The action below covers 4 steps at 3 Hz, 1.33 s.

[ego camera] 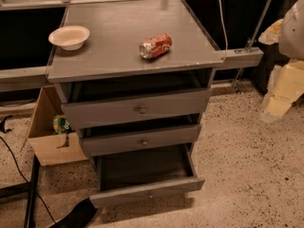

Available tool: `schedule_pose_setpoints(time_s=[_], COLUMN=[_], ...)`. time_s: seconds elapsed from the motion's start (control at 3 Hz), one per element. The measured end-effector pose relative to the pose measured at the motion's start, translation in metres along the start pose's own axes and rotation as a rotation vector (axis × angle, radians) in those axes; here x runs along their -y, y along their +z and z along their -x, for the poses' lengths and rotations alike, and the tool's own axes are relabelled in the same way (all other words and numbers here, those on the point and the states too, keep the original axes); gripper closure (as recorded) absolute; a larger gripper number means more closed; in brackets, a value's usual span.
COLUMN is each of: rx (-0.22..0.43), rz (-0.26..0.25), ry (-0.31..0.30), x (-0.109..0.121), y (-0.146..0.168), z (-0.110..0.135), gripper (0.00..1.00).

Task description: Place coke can into bottom drawer

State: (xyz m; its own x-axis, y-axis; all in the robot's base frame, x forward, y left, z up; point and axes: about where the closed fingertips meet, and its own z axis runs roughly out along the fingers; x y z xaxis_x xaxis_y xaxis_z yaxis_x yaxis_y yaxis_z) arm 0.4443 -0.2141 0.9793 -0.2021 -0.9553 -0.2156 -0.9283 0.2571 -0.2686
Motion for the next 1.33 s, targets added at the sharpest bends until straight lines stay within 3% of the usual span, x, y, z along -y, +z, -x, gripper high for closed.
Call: schedule_pose_setpoints(time_s=[0.67,1.33], rx=[0.007,0.053], rz=[-0.019,-0.085], ry=[-0.034,-0.085], x=[0.021,0.079], y=[0.011,0.039], z=[0.009,0.048], gripper=[0.0,0.0])
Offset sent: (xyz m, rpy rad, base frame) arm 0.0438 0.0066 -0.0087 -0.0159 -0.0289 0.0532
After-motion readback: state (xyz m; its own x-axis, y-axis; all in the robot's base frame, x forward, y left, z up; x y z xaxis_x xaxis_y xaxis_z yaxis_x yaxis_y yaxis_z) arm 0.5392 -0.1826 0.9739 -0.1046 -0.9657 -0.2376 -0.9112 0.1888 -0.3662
